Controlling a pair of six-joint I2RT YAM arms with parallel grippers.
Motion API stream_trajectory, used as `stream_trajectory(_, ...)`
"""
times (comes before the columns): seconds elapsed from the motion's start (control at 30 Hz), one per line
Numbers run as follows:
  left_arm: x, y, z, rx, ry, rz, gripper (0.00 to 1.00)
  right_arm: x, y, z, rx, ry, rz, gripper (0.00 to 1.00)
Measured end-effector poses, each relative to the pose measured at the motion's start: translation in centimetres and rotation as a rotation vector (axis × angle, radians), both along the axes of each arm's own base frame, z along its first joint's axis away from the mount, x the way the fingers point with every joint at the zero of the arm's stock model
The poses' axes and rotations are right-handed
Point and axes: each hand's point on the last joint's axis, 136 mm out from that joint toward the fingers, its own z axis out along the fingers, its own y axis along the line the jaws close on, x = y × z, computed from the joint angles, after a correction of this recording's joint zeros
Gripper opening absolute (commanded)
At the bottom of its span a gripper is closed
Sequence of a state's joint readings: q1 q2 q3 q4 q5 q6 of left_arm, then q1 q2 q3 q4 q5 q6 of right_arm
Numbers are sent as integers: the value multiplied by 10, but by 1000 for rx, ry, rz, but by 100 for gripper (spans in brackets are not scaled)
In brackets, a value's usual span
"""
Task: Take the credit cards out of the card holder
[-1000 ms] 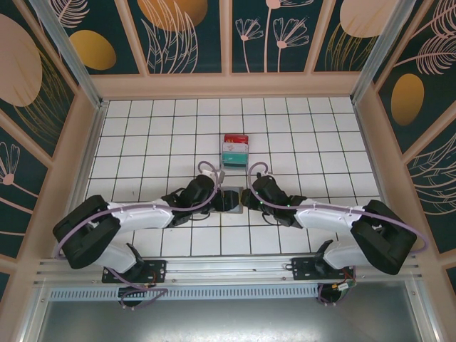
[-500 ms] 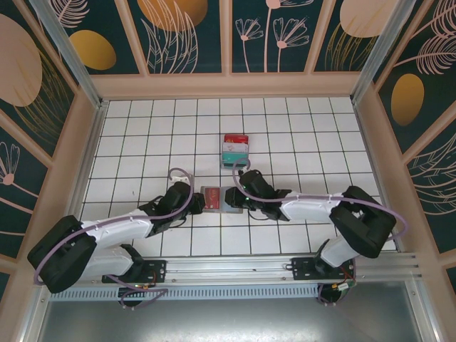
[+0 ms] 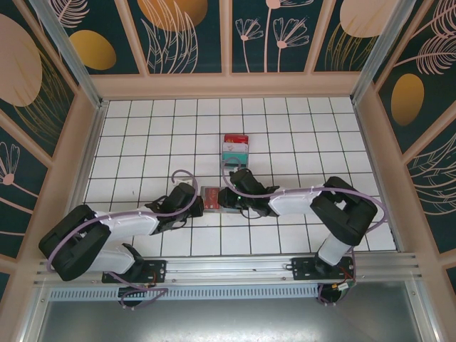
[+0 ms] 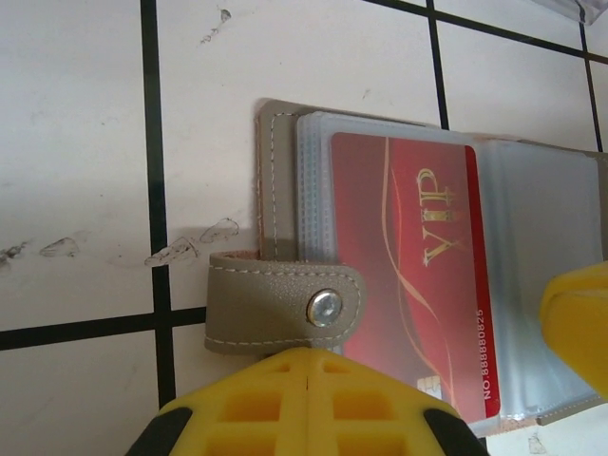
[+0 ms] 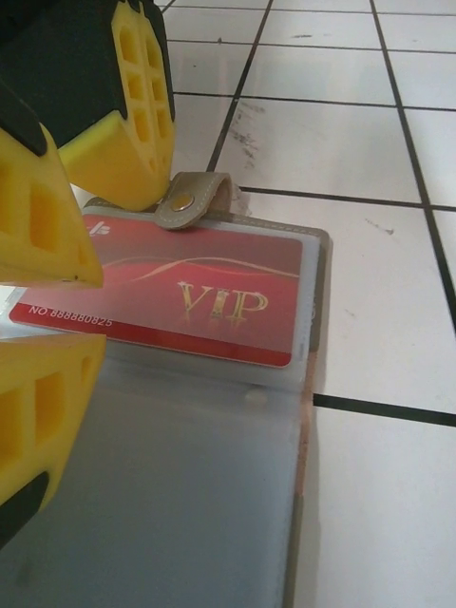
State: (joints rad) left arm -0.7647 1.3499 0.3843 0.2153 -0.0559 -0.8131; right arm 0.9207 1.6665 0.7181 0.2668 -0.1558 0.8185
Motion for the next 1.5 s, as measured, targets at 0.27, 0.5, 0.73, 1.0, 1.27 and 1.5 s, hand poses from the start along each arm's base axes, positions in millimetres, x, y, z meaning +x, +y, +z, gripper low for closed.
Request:
stream_trajectory(0.27, 1, -4, 1, -16, -4, -8, 5, -1, 1, -8, -13, 20, -2, 17)
stream_trajectory(0.5, 1, -7, 0, -25, -3, -14, 4, -1, 1, -15, -19, 35, -8, 16)
stream_trajectory(0.73, 2, -6, 0, -25, -3, -13, 4, 0, 3, -14, -8, 37, -10, 9)
stream_trajectory(1.0, 3, -5, 0, -24, -3, -8, 3, 0, 4, -13, -2, 42, -17, 0)
stream_trajectory(1.27, 3, -5, 0, -25, -2, -5, 1, 1, -6, -14, 4, 39, -33, 0)
stream_trajectory(1.5, 3, -5, 0, -25, -2, -5, 1, 2, -18, -10, 11, 34, -52, 9)
